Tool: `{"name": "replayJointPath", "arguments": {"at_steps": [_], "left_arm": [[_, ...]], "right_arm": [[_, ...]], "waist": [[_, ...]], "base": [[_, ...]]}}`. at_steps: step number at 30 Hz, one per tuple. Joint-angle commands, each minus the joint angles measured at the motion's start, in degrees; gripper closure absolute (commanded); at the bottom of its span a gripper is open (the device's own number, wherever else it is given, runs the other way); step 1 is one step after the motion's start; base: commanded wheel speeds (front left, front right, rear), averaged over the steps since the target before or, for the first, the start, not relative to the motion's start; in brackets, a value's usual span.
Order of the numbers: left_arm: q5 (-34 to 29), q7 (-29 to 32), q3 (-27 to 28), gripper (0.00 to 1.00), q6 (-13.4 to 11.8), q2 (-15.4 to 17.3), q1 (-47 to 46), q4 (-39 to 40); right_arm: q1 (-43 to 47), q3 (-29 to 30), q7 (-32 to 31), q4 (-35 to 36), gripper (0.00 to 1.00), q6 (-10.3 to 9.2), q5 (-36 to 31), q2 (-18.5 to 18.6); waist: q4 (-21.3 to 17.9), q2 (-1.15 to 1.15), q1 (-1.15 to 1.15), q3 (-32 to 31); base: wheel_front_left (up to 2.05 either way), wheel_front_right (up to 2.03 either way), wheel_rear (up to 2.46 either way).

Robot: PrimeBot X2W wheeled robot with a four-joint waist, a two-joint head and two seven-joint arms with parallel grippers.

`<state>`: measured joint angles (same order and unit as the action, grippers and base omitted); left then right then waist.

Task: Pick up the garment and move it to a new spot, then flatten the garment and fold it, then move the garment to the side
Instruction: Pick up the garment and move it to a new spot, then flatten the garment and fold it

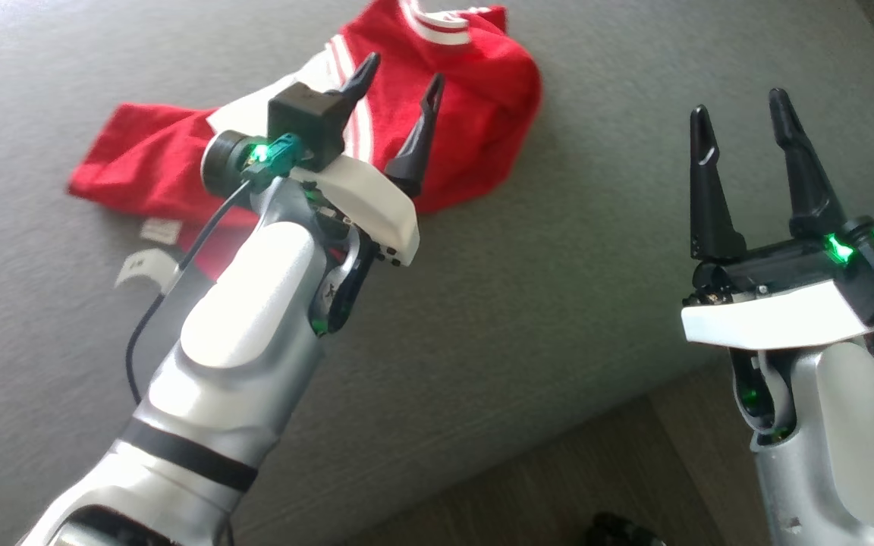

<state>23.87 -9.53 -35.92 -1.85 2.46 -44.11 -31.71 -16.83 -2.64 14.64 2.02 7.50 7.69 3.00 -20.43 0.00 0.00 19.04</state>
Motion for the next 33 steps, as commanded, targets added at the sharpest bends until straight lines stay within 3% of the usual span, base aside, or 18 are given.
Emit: {"name": "replayJointPath", "arguments": {"at_steps": [1, 9, 18, 21, 27, 33], "left_arm": [[0.21, -1.39, 2.5, 0.0, -0.65, 0.97, -1.85, 1.86], [-0.6, -4.84, 5.96, 0.0, -3.56, 6.39, 4.25, 5.91], [0.07, -5.44, 13.34, 0.0, -4.72, 10.51, 23.03, 21.29], [-2.14, -5.45, 15.8, 0.0, -5.37, 10.08, 29.01, 25.32], [-6.92, -5.46, 21.05, 0.0, -6.04, 5.28, 38.03, 32.19], [-8.95, -5.46, 24.66, 0.0, -2.67, 1.95, 42.28, 32.52]], "right_arm": [[0.23, -1.0, 0.35, 1.63, 0.0, -0.01, -0.75, -0.13], [1.85, -1.07, 0.3, 0.09, 0.0, -0.01, -3.77, -0.13], [5.4, -0.46, -0.16, -2.95, 0.0, -0.01, -5.42, -0.13], [6.48, -0.15, -0.06, -3.86, 0.0, -0.01, -5.66, -0.13], [8.72, 0.47, 0.18, -5.2, 0.0, -0.01, -4.41, -0.13], [9.79, 0.78, 0.3, -7.6, 0.0, -0.01, -1.75, -0.13]], "waist": [[3.23, 0.0, 0.0, -2.52], [11.07, 0.0, 0.0, -7.62], [18.36, 0.0, 0.0, -11.74], [19.55, 0.0, 0.0, -12.68], [20.56, 0.0, 0.0, -14.3], [20.68, 0.0, 0.0, -14.83]], "base": [[0.0, 0.0, 0.0], [0.0, 0.0, 0.0], [0.0, 0.0, 0.0], [0.0, 0.0, 0.0], [0.0, 0.0, 0.0], [0.0, 0.0, 0.0]]}}
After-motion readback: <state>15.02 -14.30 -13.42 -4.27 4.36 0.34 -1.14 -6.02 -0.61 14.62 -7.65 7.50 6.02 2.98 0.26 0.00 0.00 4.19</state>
